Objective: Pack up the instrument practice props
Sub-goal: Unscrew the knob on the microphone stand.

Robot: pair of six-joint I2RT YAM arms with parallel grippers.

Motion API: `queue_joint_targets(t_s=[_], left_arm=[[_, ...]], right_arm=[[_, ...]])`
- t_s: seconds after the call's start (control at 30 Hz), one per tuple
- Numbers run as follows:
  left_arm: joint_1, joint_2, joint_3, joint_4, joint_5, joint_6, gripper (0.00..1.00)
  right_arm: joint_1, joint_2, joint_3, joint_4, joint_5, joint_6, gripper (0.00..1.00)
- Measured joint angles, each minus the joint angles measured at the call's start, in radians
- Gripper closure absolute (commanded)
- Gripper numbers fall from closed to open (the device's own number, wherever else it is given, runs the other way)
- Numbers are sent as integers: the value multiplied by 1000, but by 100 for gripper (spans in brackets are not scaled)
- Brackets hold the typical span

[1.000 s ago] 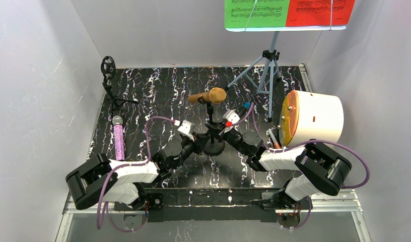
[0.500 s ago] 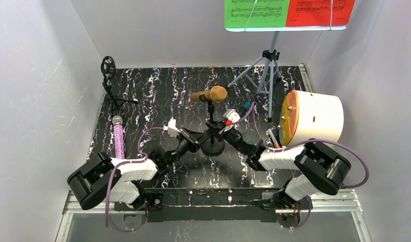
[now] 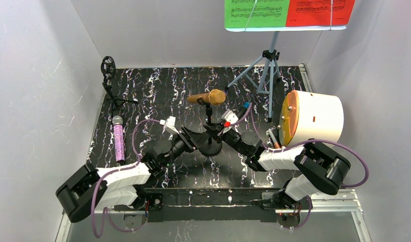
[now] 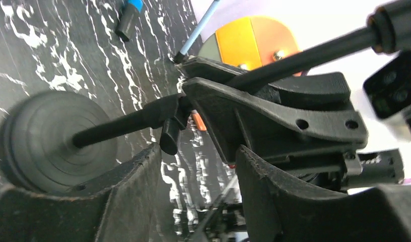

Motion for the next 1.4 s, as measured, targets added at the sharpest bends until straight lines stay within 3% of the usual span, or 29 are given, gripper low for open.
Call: queue_joint_targets(t_s=[0.2, 0.27, 0.47, 0.87, 1.1, 1.4], left_arm=[[5, -135, 30, -123, 26, 392, 37], [5, -167, 48, -160, 31, 526, 31], [-5, -201, 58, -219, 57, 935, 30], [-251, -90, 23, -161, -97, 1695, 32], [-282, 24, 7, -46, -173, 1931, 37], [-283, 84, 2, 99, -194, 2028, 52]], right_arm=[[0, 0, 0, -1, -1, 0, 99], [0, 1, 0, 0, -1, 0, 99], [0, 2, 1, 0, -4, 0, 99], [0, 2, 1, 0, -8, 0, 99], [0, 2, 1, 1, -11, 0, 99], [0, 2, 1, 1, -11, 0, 99]])
